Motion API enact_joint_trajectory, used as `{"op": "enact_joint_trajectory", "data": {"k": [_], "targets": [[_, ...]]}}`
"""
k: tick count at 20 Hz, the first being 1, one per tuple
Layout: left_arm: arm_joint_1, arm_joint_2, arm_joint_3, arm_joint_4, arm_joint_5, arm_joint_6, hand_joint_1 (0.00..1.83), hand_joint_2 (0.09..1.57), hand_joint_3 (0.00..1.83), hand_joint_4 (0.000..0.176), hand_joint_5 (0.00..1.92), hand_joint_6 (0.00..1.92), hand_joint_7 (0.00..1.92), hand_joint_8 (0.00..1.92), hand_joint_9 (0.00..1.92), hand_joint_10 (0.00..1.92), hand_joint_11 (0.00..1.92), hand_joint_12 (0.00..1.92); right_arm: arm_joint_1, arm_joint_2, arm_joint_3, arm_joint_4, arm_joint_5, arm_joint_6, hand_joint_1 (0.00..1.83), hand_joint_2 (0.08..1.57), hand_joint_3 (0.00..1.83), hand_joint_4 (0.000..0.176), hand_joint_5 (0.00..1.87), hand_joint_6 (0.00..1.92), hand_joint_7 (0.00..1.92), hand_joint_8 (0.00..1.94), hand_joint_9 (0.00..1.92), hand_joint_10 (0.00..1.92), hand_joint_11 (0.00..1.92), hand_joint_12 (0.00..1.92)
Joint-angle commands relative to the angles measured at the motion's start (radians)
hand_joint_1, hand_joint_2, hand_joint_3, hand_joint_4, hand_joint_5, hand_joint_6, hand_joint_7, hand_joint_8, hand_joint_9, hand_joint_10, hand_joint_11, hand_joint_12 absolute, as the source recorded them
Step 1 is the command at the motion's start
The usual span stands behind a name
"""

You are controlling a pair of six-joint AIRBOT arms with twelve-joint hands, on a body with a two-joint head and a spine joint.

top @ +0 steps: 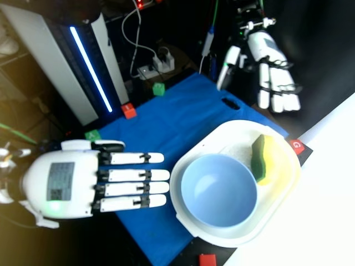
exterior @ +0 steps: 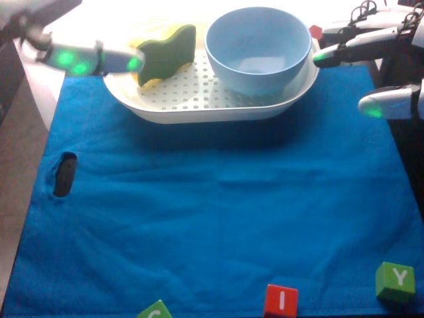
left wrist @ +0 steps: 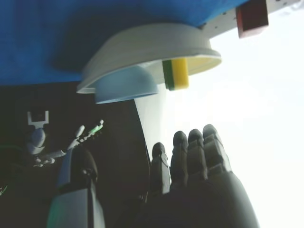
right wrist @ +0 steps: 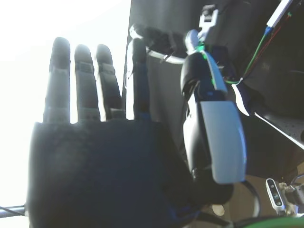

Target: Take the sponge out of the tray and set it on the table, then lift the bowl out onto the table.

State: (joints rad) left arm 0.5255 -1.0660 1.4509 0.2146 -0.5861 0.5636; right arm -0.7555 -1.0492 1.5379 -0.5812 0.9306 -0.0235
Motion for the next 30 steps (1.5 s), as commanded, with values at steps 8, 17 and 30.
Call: {"op": "enact_joint_trajectory", "data": {"k": [8, 17, 30], "targets": [[-0.092, -0.142, 0.171, -0.063, 0.132, 0.063, 0.79, 0.98, 0.0, 0.043, 0.51, 0.0, 0.54, 0.0, 0.52, 0.0, 0.19, 0.59, 0.015, -0.016, 0.015, 0.056, 0.09, 0.006, 0.42, 1.27, 0.0, 0.116, 0.45, 0.01, 0.22, 0.0, 0.14, 0.0, 0.0, 0.42], [-0.13, -0.279, 0.334, -0.105, 0.287, 0.144, 0.83, 0.97, 0.0, 0.047, 0.58, 0.0, 0.59, 0.01, 0.54, 0.0, 0.03, 0.91, 0.015, -0.031, 0.026, 0.045, 0.09, 0.006, 0.51, 1.29, 0.0, 0.114, 0.45, 0.0, 0.23, 0.0, 0.11, 0.0, 0.0, 0.32], [-0.103, -0.335, 0.368, -0.084, 0.325, 0.145, 1.22, 1.22, 0.0, 0.0, 0.82, 0.98, 0.78, 1.54, 0.56, 1.26, 0.08, 1.6, 0.015, -0.035, 0.031, 0.044, 0.09, 0.006, 0.54, 1.32, 0.0, 0.08, 0.49, 0.0, 0.25, 0.0, 0.15, 0.0, 0.03, 0.36]]}}
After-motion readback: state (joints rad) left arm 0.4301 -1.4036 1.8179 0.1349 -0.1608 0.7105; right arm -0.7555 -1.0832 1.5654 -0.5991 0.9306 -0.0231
